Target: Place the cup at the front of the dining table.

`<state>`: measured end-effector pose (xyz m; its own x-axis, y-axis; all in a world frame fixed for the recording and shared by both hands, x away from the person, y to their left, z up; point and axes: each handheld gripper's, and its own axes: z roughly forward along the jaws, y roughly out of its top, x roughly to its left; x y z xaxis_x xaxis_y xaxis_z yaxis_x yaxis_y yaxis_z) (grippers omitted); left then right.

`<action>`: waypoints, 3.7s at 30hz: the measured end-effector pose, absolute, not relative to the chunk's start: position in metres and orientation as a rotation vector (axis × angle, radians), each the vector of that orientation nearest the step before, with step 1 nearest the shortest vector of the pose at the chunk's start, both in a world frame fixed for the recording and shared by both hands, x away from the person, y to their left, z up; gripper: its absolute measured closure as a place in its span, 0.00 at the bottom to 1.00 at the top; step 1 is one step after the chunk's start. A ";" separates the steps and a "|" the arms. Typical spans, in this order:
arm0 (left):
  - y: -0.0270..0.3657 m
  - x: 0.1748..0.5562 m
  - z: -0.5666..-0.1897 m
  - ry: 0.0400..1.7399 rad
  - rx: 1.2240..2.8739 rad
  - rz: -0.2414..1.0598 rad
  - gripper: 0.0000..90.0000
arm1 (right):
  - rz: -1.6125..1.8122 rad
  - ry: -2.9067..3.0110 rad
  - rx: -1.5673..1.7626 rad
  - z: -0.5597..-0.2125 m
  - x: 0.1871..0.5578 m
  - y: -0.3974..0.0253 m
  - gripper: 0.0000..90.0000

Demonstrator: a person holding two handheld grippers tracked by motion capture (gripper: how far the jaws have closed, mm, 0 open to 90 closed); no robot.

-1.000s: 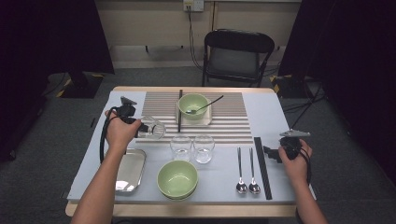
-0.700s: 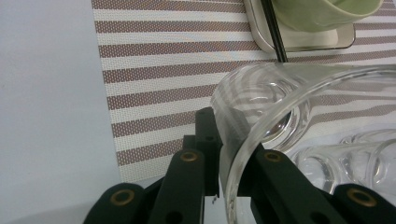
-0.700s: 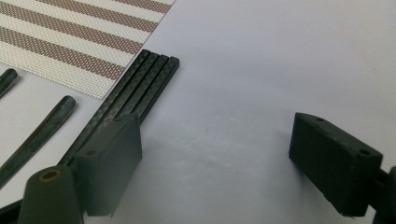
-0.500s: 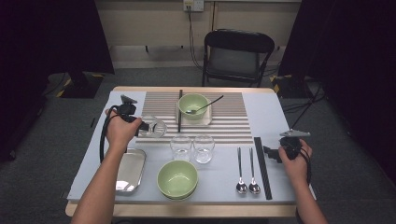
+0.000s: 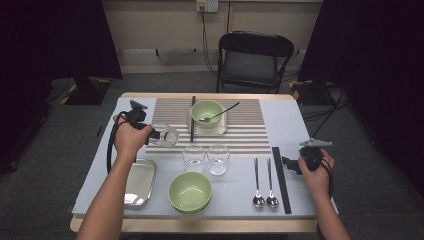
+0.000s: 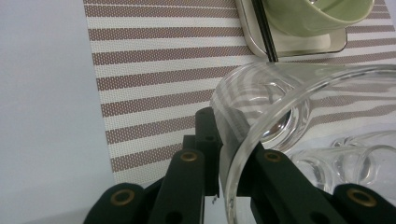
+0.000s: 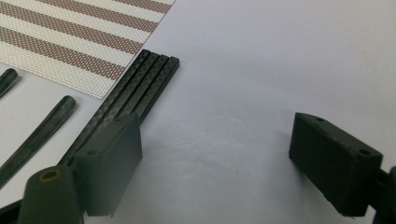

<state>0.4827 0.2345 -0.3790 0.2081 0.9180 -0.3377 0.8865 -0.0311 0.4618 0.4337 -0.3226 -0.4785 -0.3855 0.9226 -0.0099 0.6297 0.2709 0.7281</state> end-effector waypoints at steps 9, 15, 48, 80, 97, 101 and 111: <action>0.234 0.484 -0.378 1.666 1.896 0.074 0.95 | 0.906 2.113 1.400 -0.479 0.434 -0.323 0.18; 0.234 0.486 -0.379 1.664 1.900 0.075 0.95 | 0.906 2.113 1.400 -0.478 0.434 -0.323 0.18; 0.227 0.498 -0.376 1.667 1.900 0.072 0.95 | 0.906 2.113 1.400 -0.479 0.434 -0.323 0.18; 0.224 0.505 -0.373 1.661 1.912 0.073 0.95 | 0.906 2.113 1.401 -0.479 0.434 -0.323 0.18; 0.223 0.510 -0.372 1.663 1.913 0.082 0.95 | 0.909 2.114 1.402 -0.478 0.434 -0.323 0.18; 0.223 0.512 -0.373 1.666 1.917 0.086 0.95 | 0.909 2.114 1.402 -0.478 0.434 -0.323 0.18; 0.222 0.516 -0.378 1.679 1.915 0.080 0.95 | 0.909 2.114 1.402 -0.478 0.434 -0.323 0.18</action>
